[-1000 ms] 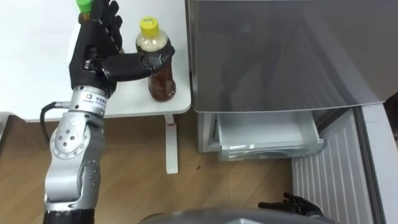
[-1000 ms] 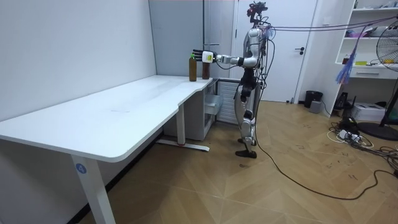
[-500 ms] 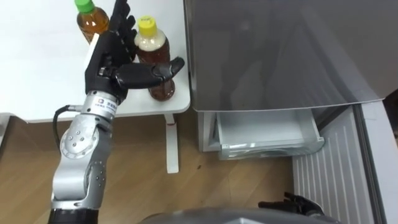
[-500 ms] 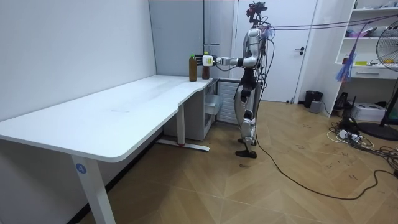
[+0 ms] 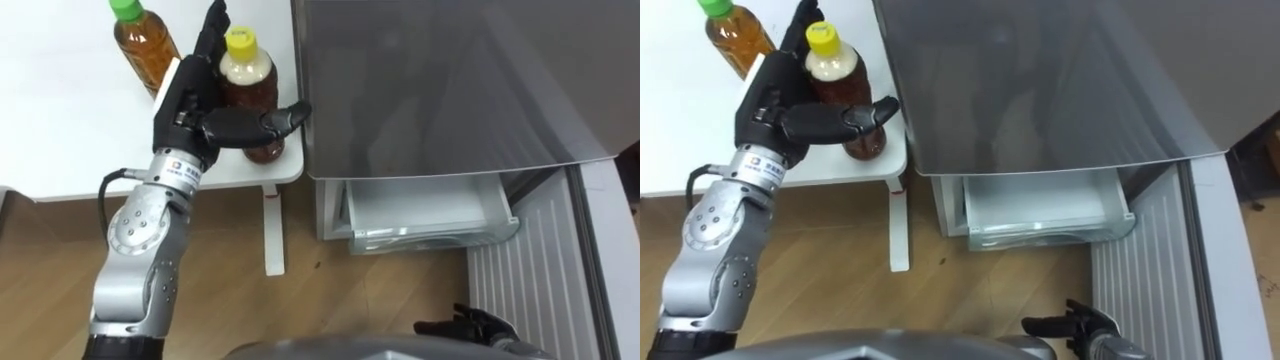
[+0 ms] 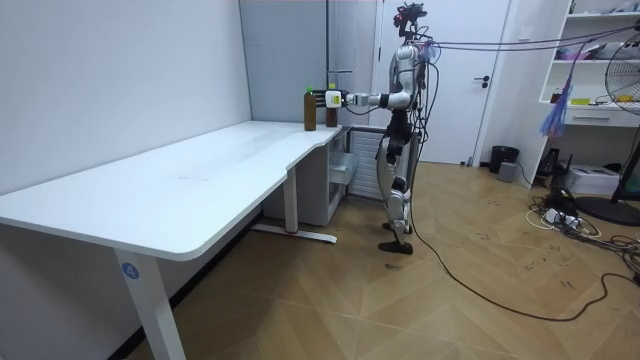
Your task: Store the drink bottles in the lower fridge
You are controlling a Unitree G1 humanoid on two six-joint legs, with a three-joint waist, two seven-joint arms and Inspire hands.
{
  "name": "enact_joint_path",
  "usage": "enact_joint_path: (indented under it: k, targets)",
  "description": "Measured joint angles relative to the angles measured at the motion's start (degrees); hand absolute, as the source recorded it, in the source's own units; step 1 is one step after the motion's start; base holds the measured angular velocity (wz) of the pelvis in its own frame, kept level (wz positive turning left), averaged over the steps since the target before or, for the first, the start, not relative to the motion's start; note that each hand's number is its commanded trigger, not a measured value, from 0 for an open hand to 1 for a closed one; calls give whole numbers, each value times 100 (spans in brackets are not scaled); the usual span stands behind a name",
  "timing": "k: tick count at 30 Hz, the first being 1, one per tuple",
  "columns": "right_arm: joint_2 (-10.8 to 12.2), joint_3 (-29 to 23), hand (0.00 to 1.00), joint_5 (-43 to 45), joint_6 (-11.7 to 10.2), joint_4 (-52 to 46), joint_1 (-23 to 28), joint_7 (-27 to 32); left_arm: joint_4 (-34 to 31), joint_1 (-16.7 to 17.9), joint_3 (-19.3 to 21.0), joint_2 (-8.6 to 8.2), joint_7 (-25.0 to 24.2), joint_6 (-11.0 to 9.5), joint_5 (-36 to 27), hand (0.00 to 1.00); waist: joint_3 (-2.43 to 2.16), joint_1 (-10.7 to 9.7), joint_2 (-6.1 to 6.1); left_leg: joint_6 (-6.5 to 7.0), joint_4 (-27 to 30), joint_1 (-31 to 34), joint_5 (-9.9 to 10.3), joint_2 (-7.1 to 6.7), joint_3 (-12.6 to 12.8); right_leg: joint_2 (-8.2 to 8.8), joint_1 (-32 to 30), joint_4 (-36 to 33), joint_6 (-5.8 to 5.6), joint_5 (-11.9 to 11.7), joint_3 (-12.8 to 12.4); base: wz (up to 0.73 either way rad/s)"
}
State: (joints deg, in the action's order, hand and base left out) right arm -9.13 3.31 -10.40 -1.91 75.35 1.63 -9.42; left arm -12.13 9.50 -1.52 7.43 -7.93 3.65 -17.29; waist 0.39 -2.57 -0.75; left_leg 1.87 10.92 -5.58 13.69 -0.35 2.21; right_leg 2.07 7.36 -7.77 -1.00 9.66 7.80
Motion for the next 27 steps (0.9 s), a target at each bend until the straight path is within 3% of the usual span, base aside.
enact_joint_path:
  k: [12,14,18,27]
  targets:
    - [7,-23,0,127,-56,1,-40,-1,1,-32,-157,55,-70,0,18,100,20,-137,-22,0,20,-16,-1,1,13,-8,43,-1,0,0,-132,1]
    - [7,-26,0,126,-66,3,-44,1,14,-32,-152,159,-59,1,31,100,33,-174,-25,0,37,-21,-1,0,11,-9,55,0,0,0,-137,0]
    - [8,-22,0,120,-105,0,-44,10,28,-64,-136,146,46,2,32,100,80,-197,-43,0,39,-27,-1,0,16,-9,59,2,0,0,-142,0]
    - [15,-15,0,119,-123,-29,-41,117,41,-84,-110,145,31,2,-1,100,76,-176,-34,0,43,-20,-1,2,22,-9,44,6,0,0,-125,1]
